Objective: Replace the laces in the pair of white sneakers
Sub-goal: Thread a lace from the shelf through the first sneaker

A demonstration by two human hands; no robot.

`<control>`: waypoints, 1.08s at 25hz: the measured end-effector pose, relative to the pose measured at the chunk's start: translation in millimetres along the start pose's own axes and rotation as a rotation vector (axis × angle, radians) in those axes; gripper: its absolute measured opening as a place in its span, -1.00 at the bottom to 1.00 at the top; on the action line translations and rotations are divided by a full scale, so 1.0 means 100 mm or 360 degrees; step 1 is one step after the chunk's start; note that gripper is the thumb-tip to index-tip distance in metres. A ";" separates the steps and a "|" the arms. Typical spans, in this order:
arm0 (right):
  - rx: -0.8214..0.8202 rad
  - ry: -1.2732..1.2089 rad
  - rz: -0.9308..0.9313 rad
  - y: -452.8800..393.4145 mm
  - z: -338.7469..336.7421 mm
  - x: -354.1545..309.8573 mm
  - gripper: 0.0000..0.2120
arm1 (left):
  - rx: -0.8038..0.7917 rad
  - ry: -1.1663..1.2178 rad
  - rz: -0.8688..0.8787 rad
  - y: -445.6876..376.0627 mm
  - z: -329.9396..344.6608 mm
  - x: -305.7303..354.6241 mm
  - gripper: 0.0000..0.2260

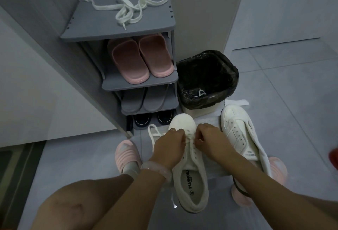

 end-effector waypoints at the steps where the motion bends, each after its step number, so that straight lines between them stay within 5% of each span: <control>1: -0.0007 -0.0190 0.0044 -0.01 0.00 0.02 -0.92 | 0.0010 0.0080 -0.0015 0.00 0.01 -0.01 -0.90; 4: -0.0054 -0.0649 0.0073 -0.04 -0.02 0.07 -0.96 | -0.0005 0.0271 -0.0143 -0.03 0.03 -0.08 -0.86; 8: -0.0110 -0.0439 0.0043 -0.05 0.04 0.05 -0.94 | -0.0164 0.0111 -0.0185 -0.06 0.05 -0.14 -0.78; 12: 0.0288 -0.0491 -0.0062 -0.07 0.03 -0.03 -0.84 | -0.0188 0.0032 -0.0153 -0.05 0.06 -0.12 -0.79; 15: 0.0297 0.0068 -0.0186 -0.04 -0.04 -0.04 -0.96 | -0.0218 0.0008 -0.0160 -0.05 0.06 -0.13 -0.79; 19: 0.0275 0.0647 -0.0092 -0.01 -0.07 0.10 -0.71 | -0.0218 0.0043 -0.0191 -0.06 0.05 -0.12 -0.80; 22: 0.0103 0.0404 -0.0126 0.01 -0.08 0.15 -0.67 | -0.0212 0.0049 -0.0191 -0.07 0.04 -0.12 -0.80; 27: -0.0188 -0.0143 -0.0121 -0.02 0.03 0.11 -0.30 | -0.0135 0.0172 -0.0118 -0.07 -0.06 -0.14 -0.80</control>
Point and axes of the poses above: each hand's wrist, its own y-axis away from the middle knuckle, its own z-axis out of the palm, x = y × z, the point moved 1 cm from there along -y, towards the middle knuckle, and after that the axes turned 13 degrees about -x, right-handed, at the moved point
